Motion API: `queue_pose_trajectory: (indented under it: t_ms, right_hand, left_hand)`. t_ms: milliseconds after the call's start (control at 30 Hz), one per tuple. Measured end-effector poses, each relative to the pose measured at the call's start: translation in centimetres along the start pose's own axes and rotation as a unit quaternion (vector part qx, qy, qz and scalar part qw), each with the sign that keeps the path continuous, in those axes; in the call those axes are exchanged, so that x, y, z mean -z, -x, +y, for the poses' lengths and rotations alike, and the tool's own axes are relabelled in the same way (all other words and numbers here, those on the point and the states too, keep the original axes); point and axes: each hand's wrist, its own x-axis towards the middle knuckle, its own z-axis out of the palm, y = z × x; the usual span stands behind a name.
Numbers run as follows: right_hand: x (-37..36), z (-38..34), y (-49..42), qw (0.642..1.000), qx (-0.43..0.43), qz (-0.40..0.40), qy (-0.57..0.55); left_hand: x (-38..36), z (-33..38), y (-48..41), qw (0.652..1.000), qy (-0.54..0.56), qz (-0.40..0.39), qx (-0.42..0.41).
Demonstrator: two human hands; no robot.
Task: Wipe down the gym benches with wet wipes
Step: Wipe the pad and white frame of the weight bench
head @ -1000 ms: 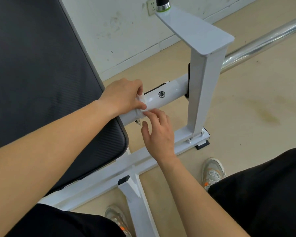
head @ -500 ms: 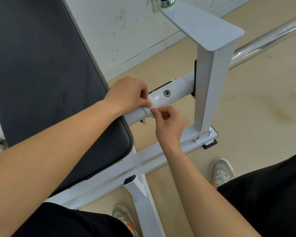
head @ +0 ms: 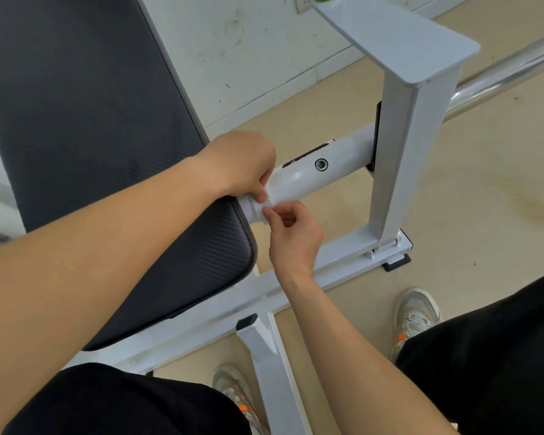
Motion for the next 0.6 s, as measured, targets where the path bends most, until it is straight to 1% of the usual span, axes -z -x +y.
queue_pose_trajectory:
  t_ms: [100, 233, 300, 400, 467, 533, 600]
  right_hand:
    - [1.1, -0.4, -0.9, 1.0, -0.003, 0.022, -0.004]
    - [3.7, -1.4, -3.6, 0.997, 0.001, 0.073, -0.018]
    - [4.8, -1.9, -5.0, 0.994, 0.004, 0.104, -0.022]
    - [5.7, -2.4, -6.3, 0.99, 0.005, 0.137, -0.029]
    - [6.0, -2.4, -6.5, 0.989, 0.012, 0.147, -0.03]
    - [5.5, -2.3, -6.1, 0.991, 0.025, 0.133, -0.023]
    - [4.6, -1.8, -5.1, 0.995, 0.03, 0.094, -0.001]
  left_hand:
    - [0.0, 0.7, -0.6, 0.999, 0.036, 0.038, 0.004]
    - [0.4, 2.6, -2.9, 0.988, 0.119, 0.093, 0.028]
    - [1.1, 3.6, -4.4, 0.982, 0.156, 0.107, 0.032]
    - [2.0, 4.3, -5.7, 0.98, 0.165, 0.107, 0.012]
    - [2.0, 4.2, -5.8, 0.976, 0.192, 0.103, 0.008]
    - [2.0, 3.7, -5.6, 0.98, 0.179, 0.089, 0.006]
    - [2.1, 2.9, -5.0, 0.99, 0.131, 0.054, 0.006]
